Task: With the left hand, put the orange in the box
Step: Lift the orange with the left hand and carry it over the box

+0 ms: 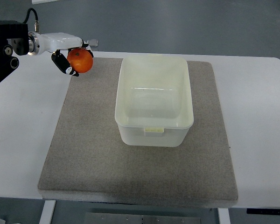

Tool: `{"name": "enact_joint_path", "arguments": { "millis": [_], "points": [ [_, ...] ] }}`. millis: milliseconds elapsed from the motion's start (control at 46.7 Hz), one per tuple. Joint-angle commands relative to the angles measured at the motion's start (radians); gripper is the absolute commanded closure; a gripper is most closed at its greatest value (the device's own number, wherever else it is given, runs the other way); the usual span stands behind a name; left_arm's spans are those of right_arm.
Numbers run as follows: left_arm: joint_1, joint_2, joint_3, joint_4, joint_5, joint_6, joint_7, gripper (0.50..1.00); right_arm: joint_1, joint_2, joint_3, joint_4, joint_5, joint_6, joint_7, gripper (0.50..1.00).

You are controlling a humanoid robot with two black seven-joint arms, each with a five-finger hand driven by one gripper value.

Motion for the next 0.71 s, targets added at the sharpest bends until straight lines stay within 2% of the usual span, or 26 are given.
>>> {"name": "enact_joint_path", "arguments": {
  "millis": [0, 86, 235, 407, 685],
  "points": [
    [-0.034, 0.019, -0.001, -0.059, -0.003, -0.029, -0.015, 1.000, 0.000, 0.000, 0.000, 0.000, 0.000, 0.000, 0.000, 0.568],
    [-0.066, 0.034, -0.003, -0.134, -0.028, -0.056, -0.040, 1.000, 0.000, 0.000, 0.000, 0.000, 0.000, 0.000, 0.000, 0.568],
    [-0.121, 0.044, -0.004, -0.265, -0.081, -0.113, -0.041, 1.000, 0.000, 0.000, 0.000, 0.000, 0.000, 0.000, 0.000, 0.568],
    [-0.162, 0.015, -0.004, -0.374, -0.086, -0.122, -0.041, 1.000, 0.000, 0.000, 0.000, 0.000, 0.000, 0.000, 0.000, 0.568],
    [-0.153, -0.173, 0.031, -0.342, 0.027, -0.122, -0.024, 1.000, 0.000, 0.000, 0.000, 0.000, 0.000, 0.000, 0.000, 0.570]
  ]
}}
